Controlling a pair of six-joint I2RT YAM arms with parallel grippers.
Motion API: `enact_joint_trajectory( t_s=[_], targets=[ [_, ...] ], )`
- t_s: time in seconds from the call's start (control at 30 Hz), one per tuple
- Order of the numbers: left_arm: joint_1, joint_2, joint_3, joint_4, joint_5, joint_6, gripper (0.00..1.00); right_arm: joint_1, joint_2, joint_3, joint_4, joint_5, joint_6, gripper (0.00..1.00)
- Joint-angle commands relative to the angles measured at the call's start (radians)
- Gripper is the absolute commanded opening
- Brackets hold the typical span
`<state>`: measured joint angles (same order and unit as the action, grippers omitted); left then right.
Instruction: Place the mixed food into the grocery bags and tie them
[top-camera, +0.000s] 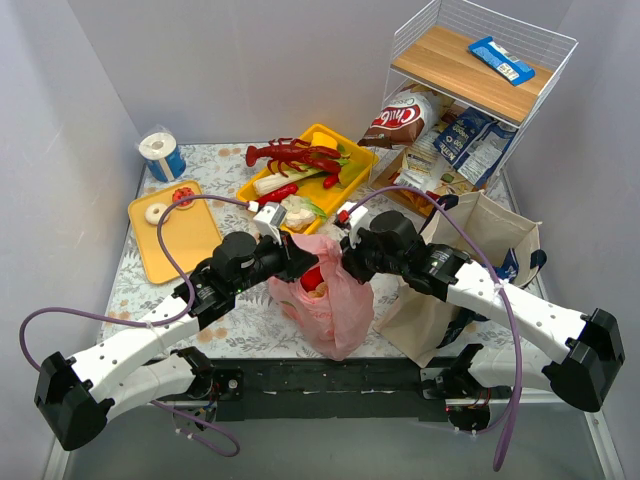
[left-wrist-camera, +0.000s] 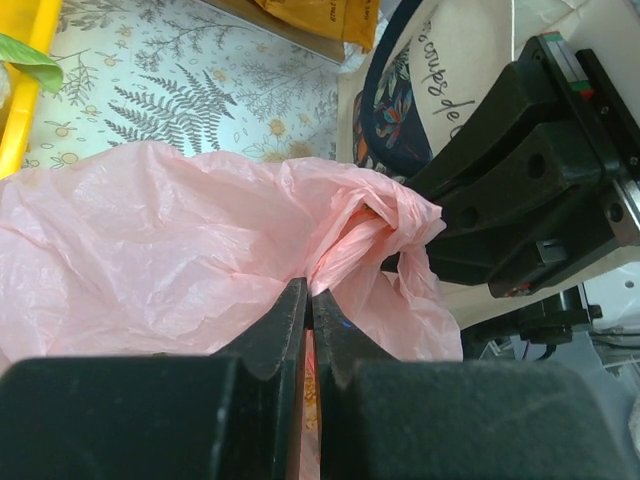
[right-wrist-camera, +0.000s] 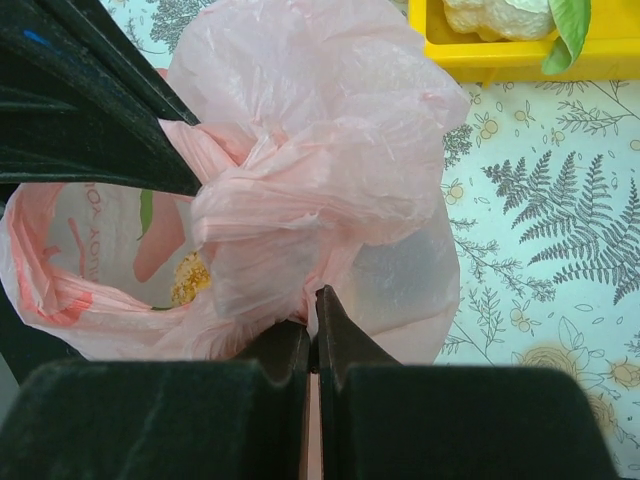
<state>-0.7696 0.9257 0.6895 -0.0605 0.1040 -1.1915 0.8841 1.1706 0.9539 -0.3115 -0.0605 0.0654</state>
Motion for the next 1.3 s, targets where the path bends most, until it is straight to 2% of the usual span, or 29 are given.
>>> enact_joint_trajectory(
  t_s=[0.0,0.13,0.23,0.27,0.33,0.37,0.47,0.57,0.7,1.1,1.27],
  targets=[
    [0.046,-0.038,0.019,-0.105,-0.045,0.064,0.00,-0.056,-0.029,0.011,-0.121,0.124,-0.062,0.01],
    [0.046,0.025,0.103,-0.117,0.064,0.032,0.00,-0.048,0.036,0.051,-0.078,0.028,-0.004,0.01],
    [0.046,0.058,0.151,-0.162,0.045,-0.019,0.02,-0.028,0.086,0.074,-0.057,0.025,0.028,0.01],
    [0.046,0.062,0.189,-0.183,0.022,-0.061,0.35,-0.025,0.092,0.075,-0.046,0.022,0.049,0.01],
    [0.046,0.074,0.232,-0.278,-0.051,-0.115,0.58,-0.013,0.098,0.069,-0.005,0.016,0.063,0.01],
    [0.046,0.076,0.251,-0.315,-0.140,-0.179,0.71,-0.011,0.097,0.066,0.006,0.014,0.073,0.01],
    [0.046,0.096,0.326,-0.441,-0.200,-0.264,0.70,-0.005,0.101,0.063,0.028,0.017,0.079,0.01],
    [0.046,0.134,0.366,-0.512,-0.146,-0.376,0.70,-0.002,0.101,0.065,0.040,0.021,0.076,0.01],
    [0.046,0.185,0.367,-0.457,0.005,-0.514,0.70,0.004,0.098,0.063,0.055,0.022,0.077,0.01],
    [0.047,0.239,0.285,-0.317,0.102,-0.637,0.70,0.029,0.078,0.036,0.098,0.030,0.088,0.01],
    [0.053,0.246,0.242,-0.265,0.122,-0.672,0.61,0.039,0.072,0.026,0.107,0.037,0.083,0.01]
  ],
)
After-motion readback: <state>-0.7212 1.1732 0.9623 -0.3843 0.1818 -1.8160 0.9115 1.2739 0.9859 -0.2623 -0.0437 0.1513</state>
